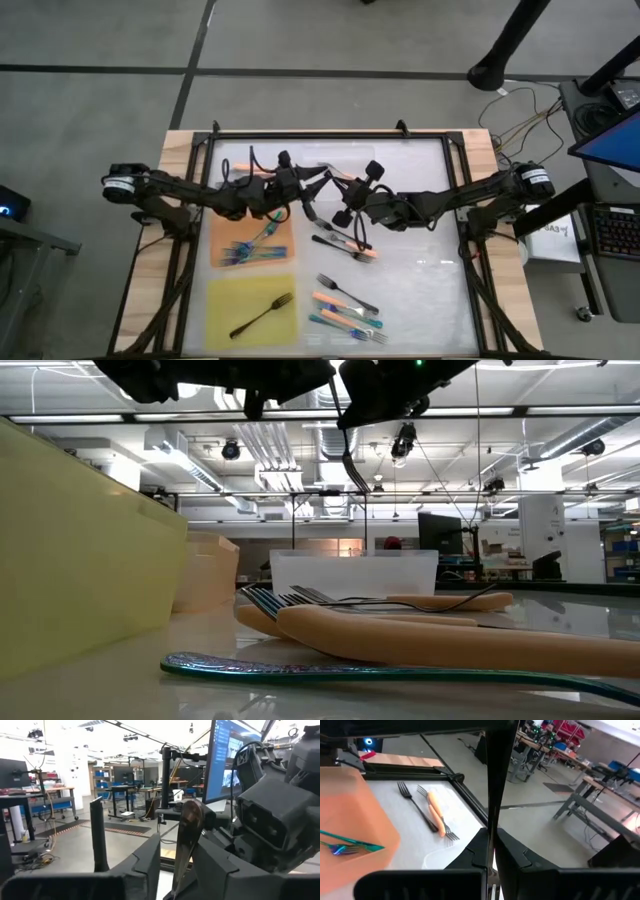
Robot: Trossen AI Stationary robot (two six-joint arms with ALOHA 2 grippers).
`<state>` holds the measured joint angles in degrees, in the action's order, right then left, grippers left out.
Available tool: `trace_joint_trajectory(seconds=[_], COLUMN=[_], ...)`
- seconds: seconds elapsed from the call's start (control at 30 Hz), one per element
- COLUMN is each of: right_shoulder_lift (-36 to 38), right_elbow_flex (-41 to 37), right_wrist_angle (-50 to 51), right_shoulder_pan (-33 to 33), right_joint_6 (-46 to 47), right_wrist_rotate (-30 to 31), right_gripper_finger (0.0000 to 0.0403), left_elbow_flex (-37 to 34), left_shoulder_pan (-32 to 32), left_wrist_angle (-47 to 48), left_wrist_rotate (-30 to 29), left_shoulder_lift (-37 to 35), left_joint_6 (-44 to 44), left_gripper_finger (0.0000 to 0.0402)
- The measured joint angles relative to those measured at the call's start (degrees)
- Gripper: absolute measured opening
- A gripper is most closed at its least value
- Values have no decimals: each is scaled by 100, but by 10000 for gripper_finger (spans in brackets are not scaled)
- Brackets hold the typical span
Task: Sort silverware by color (type)
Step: Put the black fork into the yellow bin
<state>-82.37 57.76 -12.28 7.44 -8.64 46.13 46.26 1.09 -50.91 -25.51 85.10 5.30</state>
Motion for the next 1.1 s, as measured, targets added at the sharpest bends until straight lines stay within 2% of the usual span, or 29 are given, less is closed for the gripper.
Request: trace_joint_trajectory(seconds=[0.27,0.63,0.87,1.1], right_shoulder_lift=[0,0,22,71], right_elbow_flex=[0,2,2,2], right_wrist_angle=[-116,-176,-147,-139], right_shoulder_pan=[-4,0,42,183], right_joint_6=[-176,-250,-339,-229], right_wrist_rotate=[36,39,-2,33], right_gripper_finger=[9,16,74,143], left_elbow_flex=[110,184,186,186], left_shoulder_pan=[-16,-23,-23,-18], left_wrist_angle=[137,204,211,251], left_wrist_rotate=[8,72,42,-509], left_shoulder_lift=[0,0,0,-21], left_joint_6=[-20,-143,-154,62], left_gripper_finger=[10,1,0,0])
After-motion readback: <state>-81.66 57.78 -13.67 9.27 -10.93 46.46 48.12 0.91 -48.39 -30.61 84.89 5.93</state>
